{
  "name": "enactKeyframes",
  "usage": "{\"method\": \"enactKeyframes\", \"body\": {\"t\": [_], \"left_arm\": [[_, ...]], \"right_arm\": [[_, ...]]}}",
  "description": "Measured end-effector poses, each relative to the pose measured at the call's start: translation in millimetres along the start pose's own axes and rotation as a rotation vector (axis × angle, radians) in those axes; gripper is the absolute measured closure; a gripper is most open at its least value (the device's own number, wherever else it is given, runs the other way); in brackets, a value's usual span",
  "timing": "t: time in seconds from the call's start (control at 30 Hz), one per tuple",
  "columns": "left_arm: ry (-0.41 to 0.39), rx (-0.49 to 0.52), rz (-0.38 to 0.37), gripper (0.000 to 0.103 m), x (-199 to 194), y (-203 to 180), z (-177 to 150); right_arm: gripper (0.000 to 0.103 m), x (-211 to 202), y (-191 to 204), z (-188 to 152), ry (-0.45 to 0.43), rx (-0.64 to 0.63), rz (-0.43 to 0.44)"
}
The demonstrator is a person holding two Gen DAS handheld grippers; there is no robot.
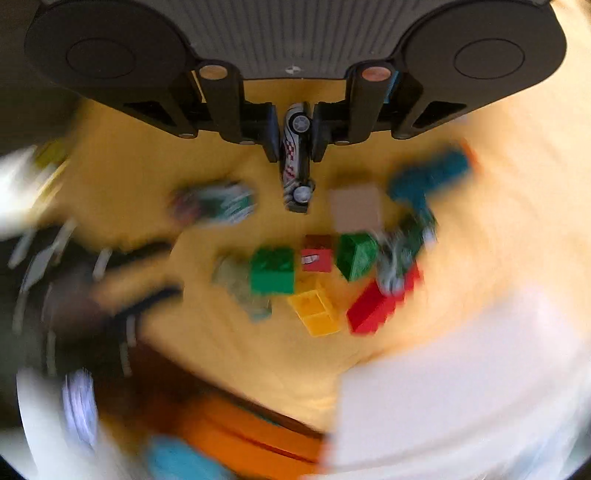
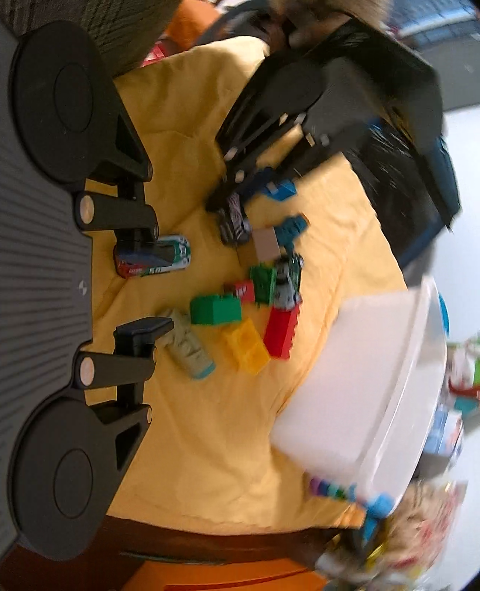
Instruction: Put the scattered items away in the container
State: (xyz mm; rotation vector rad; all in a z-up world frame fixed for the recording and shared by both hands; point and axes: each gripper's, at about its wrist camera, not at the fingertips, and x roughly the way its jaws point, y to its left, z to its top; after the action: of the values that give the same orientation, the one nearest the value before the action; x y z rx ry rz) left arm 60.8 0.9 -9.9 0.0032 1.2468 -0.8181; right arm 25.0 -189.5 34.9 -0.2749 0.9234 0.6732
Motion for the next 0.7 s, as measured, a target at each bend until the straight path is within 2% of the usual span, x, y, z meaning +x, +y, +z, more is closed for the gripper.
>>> {"method": "enactKeyframes", "body": {"t": [0.07, 0.1, 0.13, 0.17, 0.2, 0.23, 0.3, 0.33, 0.4, 0.47, 0.5, 0.63, 0.7], "left_arm": [[-0.037, -0.181, -0.119, 0.084, -2.0, 12.7, -15.2], [-0.045, -0.242, -0.143, 0.084, -2.0, 15.0, -25.8], [-0.049, -0.284, -0.118, 0.084, 1.1, 18.0, -33.9], [-0.045, -0.286, -0.041, 0.084, 7.8, 18.2, -35.1], [-0.052, -0.269, 0.033, 0.093, 9.1, 15.6, -39.7], [-0.064, -0.258, 0.074, 0.092, 5.3, 11.0, -44.4], [-0.093, -0.213, 0.180, 0.082, -5.9, -4.3, -48.3], [-0.114, -0.155, 0.226, 0.080, -11.7, -16.7, -50.1], [-0.130, -0.064, 0.248, 0.073, -20.2, -36.3, -50.7], [-0.115, -0.018, 0.275, 0.055, -11.9, -53.4, -43.0], [-0.114, 0.004, 0.322, 0.052, -6.7, -65.1, -39.8], [-0.110, 0.122, 0.489, 0.052, 7.0, -104.6, -37.0], [-0.113, 0.179, 0.541, 0.052, 7.2, -115.5, -39.8]], "right_arm": [[0.069, 1.7, -5.7, -1.1, -0.008, 0.042, 0.007], [0.069, 2.7, -7.5, -2.2, -0.008, 0.063, 0.014], [0.069, 4.1, -9.8, -2.6, -0.008, 0.075, 0.020], [0.068, 4.8, -10.3, -2.8, -0.007, 0.084, 0.023], [0.068, 5.7, -9.9, -2.0, -0.008, 0.085, 0.026], [0.068, 7.4, -9.4, -0.6, -0.010, 0.083, 0.030], [0.068, 5.8, -8.0, 0.0, -0.016, 0.081, 0.035], [0.068, 5.0, -7.4, -0.1, -0.013, 0.078, 0.041], [0.068, 7.1, -7.4, -0.7, -0.008, 0.078, 0.050], [0.068, 10.6, -6.3, 0.1, 0.002, 0.073, 0.058], [0.068, 10.9, -5.5, 0.8, 0.002, 0.066, 0.063], [0.068, 6.0, -4.7, 1.8, -0.017, 0.031, 0.051], [0.068, 2.2, -8.4, 1.0, -0.024, 0.019, 0.043]]}}
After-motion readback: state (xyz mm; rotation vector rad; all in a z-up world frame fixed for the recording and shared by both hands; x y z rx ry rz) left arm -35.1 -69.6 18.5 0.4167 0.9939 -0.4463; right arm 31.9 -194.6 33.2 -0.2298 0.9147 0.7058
